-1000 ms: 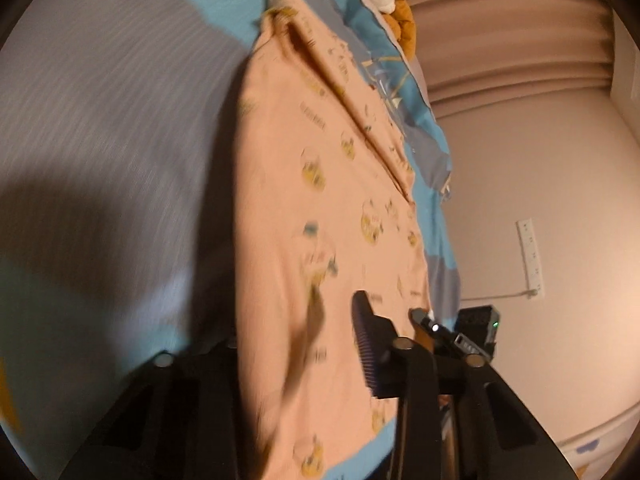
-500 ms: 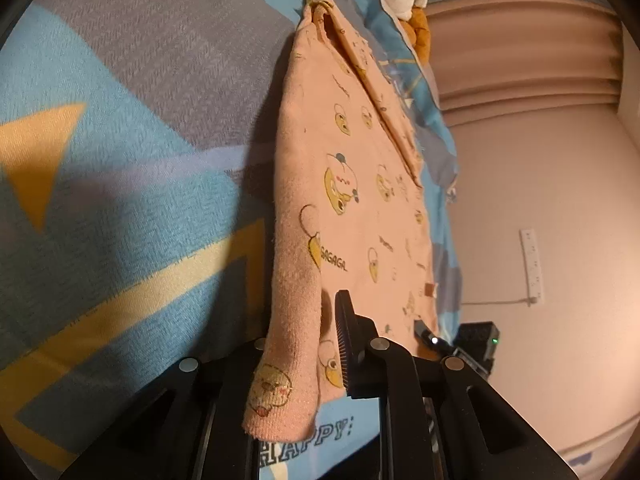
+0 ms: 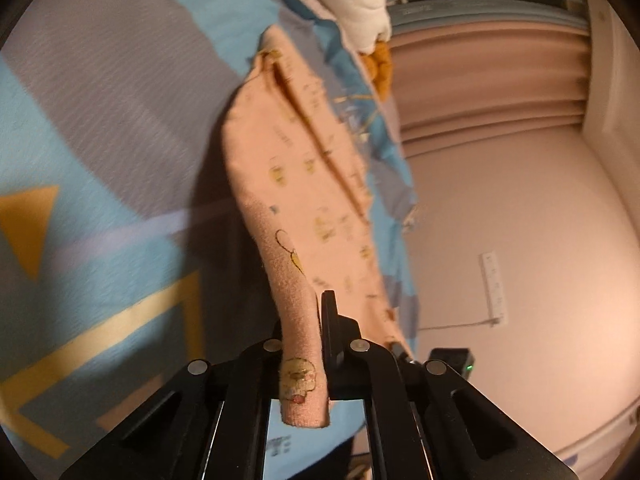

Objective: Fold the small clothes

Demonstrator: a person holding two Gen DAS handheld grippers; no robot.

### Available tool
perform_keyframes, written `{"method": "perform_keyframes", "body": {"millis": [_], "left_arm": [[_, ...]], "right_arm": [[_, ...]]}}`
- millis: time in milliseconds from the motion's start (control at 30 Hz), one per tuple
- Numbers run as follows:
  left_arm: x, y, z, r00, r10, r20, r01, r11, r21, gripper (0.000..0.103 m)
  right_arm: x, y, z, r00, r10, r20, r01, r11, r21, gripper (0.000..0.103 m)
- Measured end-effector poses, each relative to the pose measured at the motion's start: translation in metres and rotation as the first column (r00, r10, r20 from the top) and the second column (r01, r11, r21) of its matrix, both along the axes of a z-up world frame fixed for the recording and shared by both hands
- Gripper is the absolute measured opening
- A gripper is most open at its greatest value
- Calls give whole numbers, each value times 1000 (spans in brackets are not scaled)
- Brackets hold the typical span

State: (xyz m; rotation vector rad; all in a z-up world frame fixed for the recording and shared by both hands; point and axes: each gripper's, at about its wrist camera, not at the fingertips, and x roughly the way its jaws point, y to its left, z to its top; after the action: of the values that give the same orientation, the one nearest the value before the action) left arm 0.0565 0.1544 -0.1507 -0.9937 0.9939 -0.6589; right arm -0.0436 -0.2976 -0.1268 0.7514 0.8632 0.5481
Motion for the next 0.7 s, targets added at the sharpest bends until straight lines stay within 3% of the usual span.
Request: {"method": "perform_keyframes", "body": {"millis": [233,700], "left_arm": [[12,-10,1,1000,4,-4,-4,1000,-29,1],[29,-9,30,995,43,89,-32,993,-113,0]], "right_arm": [[2,8,10,1000,-3,28,2,999,36,5],[17,13,46,990,5,142,-13,999,52,5]]}}
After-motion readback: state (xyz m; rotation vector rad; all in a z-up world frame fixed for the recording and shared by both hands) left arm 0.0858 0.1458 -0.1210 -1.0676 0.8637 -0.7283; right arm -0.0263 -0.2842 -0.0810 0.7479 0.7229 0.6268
